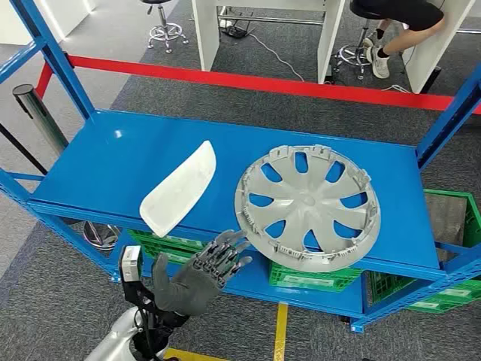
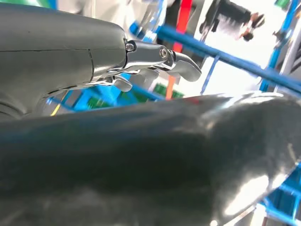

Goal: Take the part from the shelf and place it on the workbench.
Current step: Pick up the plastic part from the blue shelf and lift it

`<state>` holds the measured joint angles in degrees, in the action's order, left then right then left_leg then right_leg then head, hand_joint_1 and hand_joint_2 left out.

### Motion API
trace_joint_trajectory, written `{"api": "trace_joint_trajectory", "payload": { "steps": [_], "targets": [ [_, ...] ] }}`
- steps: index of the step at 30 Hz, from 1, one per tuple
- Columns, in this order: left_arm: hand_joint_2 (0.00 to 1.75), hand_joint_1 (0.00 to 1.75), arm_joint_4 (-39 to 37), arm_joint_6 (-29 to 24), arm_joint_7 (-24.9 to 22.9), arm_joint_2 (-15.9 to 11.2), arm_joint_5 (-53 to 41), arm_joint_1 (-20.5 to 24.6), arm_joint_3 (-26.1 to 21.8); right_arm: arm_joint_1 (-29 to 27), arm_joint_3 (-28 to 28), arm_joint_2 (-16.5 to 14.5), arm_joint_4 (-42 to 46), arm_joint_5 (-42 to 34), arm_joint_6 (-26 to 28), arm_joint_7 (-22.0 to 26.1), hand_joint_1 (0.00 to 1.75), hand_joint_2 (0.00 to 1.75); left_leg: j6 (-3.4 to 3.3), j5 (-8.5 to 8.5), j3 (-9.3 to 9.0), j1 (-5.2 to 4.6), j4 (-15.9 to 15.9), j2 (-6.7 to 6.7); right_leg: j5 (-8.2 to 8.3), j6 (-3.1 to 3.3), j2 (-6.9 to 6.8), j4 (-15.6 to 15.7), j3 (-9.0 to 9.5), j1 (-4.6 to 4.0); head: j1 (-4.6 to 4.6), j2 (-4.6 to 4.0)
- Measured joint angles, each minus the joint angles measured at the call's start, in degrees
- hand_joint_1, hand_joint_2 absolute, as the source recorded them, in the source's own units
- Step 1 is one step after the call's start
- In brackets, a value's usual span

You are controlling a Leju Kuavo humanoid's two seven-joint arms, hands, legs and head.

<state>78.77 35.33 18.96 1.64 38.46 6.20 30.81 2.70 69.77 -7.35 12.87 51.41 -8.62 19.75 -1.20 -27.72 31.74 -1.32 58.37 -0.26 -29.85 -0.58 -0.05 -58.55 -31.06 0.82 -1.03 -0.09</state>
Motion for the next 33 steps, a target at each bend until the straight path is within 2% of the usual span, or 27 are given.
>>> {"api": "trace_joint_trajectory", "payload": {
  "steps": [5, 8, 10, 14, 18, 24, 33],
  "targets": [
    [0.0, 0.0, 3.55, -9.67, 2.21, 0.89, -8.13, 0.05, -2.05, 0.0, 0.2, -0.25, 0.0, 0.0, 1.02, -0.43, 0.0, 0.0, 0.0, 0.0, 0.0, 0.0, 0.0, 0.0, 0.0, 0.0, 0.01, 0.0, 0.0, 0.0, 0.01, 0.0],
    [0.0, 0.0, 5.28, -12.76, 3.2, 1.31, -11.41, 0.08, -3.15, 0.0, 0.23, -0.33, 0.0, 0.0, 1.36, -0.58, 0.0, 0.0, 0.0, 0.0, 0.0, 0.0, 0.0, 0.0, 0.0, 0.0, 0.0, 0.0, 0.0, 0.0, 0.01, 0.0],
    [0.0, 0.0, 6.2, -18.07, 4.27, 1.57, -17.41, 0.11, -3.79, 0.03, 0.24, -0.47, 0.0, 0.03, 1.83, -0.6, 0.0, 0.0, 0.0, 0.0, 0.0, 0.0, 0.0, 0.0, 0.0, 0.0, 0.01, 0.0, 0.0, 0.0, 0.01, 0.0],
    [1.75, 0.0, 8.25, -33.29, 5.91, 2.15, -35.99, 1.01, -5.4, 0.19, 0.22, -0.96, 0.0, 0.67, 2.93, -0.5, 0.0, 0.0, 0.0, 0.0, 0.0, 0.0, 0.0, 0.0, 0.0, 0.0, 0.0, 0.0, 0.0, 0.0, 0.0, 0.0],
    [1.75, 0.0, 9.19, -43.89, 5.85, 2.29, -52.72, 3.14, -6.46, 0.45, -0.04, -1.22, 0.0, 1.72, 3.33, -0.07, 0.0, 0.0, 0.0, 0.01, 0.0, 0.0, 0.0, 0.0, 0.01, 0.01, -0.01, 0.0, 0.0, 0.0, 0.01, 0.0],
    [1.75, 0.0, 8.13, -58.79, 4.63, 0.58, -73.7, 7.54, -6.67, 1.02, -0.8, -2.04, 0.07, 1.95, 3.83, -0.62, 0.0, 0.0, 0.0, 0.02, 0.0, 0.0, 0.0, 0.0, 0.05, -0.03, 0.01, -0.01, 0.0, 0.0, -0.01, 0.0],
    [1.75, 0.0, 6.24, -66.69, 0.11, -0.41, -87.82, 9.04, -6.29, 1.21, -1.57, -2.68, 0.2, 1.9, 3.46, -1.17, 0.0, 0.0, -0.01, 0.01, 0.01, 0.0, 0.0, 0.01, 0.04, -0.03, 0.03, 0.0, -0.01, 0.0, 0.01, 0.0]
  ]
}}
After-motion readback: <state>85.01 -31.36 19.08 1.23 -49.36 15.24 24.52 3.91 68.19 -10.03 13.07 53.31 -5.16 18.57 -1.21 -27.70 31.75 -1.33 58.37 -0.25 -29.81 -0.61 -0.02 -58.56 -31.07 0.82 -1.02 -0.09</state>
